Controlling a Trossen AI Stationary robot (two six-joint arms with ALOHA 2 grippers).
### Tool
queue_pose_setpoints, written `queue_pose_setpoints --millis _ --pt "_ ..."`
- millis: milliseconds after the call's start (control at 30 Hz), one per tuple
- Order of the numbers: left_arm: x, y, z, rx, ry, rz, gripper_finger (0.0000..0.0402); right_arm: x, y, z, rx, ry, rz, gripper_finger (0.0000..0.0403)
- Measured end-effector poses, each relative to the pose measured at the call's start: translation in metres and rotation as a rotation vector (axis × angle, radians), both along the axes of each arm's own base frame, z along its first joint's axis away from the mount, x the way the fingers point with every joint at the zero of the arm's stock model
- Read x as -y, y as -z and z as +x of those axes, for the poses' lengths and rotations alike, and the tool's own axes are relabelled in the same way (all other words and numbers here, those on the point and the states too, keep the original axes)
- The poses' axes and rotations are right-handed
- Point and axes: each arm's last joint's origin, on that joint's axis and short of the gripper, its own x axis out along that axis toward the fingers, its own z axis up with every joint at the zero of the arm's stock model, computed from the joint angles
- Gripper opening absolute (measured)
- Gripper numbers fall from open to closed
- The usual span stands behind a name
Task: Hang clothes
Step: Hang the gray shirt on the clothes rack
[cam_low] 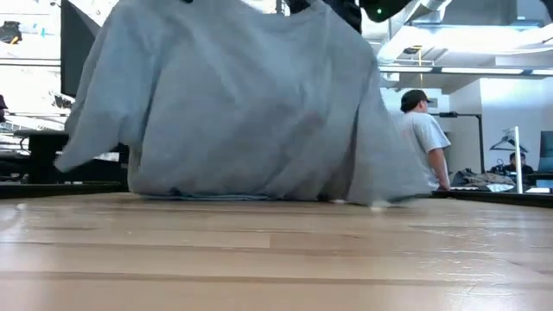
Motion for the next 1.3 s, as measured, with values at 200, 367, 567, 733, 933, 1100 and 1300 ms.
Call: queue_pose_setpoints --millis 200,367,567,733,933,1100,1300 --pt "-0.025 -0.004 0.001 0.088 -0.037 0.007 0.0021 0.04 -0.051 -0.068 0.124 0.195 -0.099 0.023" --pt "-0.057 0.008 0.016 0.088 -0.071 -0.017 0.002 0.063 -0.078 -0.121 0.198 0.37 -0.211 0.0243" --pt "-0.104 0.028 0.042 0.158 -0.074 -0.102 0.0019 0.068 -0.098 -0.162 0.312 0.522 -0.452 0.0243" --pt "-0.118 0.024 0.041 0.199 -0.069 -0.15 0.0019 0.074 -0.081 -0.169 0.247 0.537 -0.53 0.0244" --pt "-0.107 -0.008 0.017 0.324 -0.019 -0.14 0.0019 0.071 -0.041 -0.174 0.021 0.545 -0.619 0.0244" --pt "-0.109 -0.021 -0.003 0.4 0.011 -0.123 0.0019 0.062 -0.027 -0.163 -0.067 0.515 -0.702 0.0244" --pt "-0.118 -0.024 -0.017 0.43 0.02 -0.092 0.0019 0.053 -0.019 -0.143 -0.073 0.459 -0.745 0.0244"
